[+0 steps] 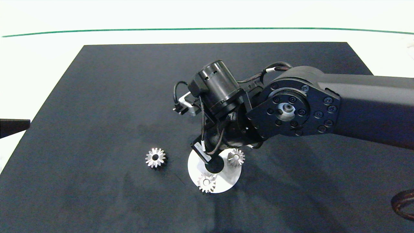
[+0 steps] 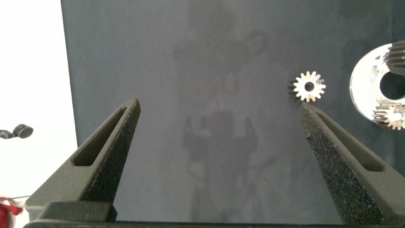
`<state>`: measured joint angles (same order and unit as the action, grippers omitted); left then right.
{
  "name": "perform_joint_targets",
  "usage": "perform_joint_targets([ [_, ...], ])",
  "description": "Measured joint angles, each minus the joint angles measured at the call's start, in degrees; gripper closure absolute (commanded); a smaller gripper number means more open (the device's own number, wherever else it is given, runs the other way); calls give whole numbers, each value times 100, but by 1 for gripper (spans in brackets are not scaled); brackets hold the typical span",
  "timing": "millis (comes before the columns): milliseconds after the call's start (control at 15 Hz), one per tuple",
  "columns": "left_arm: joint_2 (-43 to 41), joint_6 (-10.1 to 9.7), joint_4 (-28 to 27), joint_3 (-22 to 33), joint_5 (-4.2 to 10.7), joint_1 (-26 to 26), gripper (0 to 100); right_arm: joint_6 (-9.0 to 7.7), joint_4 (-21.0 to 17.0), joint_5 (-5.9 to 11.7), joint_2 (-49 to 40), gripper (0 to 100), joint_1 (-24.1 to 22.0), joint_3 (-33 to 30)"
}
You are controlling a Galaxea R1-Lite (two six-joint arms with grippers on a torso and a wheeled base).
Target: Remove an incorrectly installed larger gear and replace it with the correct smaller gear
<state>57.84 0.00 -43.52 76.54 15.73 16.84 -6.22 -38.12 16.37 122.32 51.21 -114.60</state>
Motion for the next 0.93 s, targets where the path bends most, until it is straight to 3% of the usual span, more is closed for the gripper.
perform_joint_targets([
  [933, 0, 0, -2, -17, -2, 22, 0, 2, 266, 7, 144, 78, 71, 0],
])
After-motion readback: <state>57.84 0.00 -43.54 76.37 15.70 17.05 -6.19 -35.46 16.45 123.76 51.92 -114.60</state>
